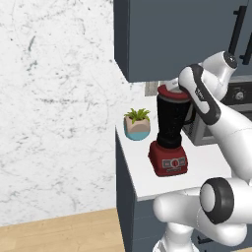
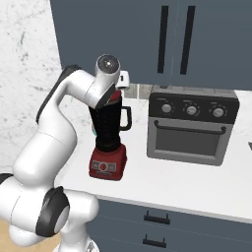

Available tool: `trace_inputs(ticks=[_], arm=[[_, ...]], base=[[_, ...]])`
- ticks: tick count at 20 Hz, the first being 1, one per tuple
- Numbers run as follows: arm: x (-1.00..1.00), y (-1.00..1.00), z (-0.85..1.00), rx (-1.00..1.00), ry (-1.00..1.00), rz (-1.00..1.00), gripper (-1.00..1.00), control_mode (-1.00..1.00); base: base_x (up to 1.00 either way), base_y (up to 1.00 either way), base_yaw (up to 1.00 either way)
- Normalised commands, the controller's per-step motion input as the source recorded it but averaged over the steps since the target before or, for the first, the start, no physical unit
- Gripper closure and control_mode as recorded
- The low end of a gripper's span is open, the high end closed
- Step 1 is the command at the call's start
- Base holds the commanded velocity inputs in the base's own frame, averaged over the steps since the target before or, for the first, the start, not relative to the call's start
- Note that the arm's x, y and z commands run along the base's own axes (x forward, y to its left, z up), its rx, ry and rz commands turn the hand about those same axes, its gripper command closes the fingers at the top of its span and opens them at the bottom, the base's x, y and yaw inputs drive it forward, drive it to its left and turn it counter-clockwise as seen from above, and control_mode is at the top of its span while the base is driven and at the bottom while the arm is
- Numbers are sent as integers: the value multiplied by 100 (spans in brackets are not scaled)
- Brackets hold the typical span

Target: Close the lid blender by securely placing the lid on top.

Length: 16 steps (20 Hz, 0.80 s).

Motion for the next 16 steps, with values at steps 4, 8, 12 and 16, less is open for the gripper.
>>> trace_inputs(ticks=[4,8,12,16], arm=[[0,-20,-22,-3,0,3,100,-100],[-3,-20,-28,-1,2,5,100,-100],[-26,-19,-6,0,7,2,100,-100],[-33,-9,0,-2,10,0,100,-100]], base=[[0,0,0],[0,0,0],[0,0,0],[0,0,0]])
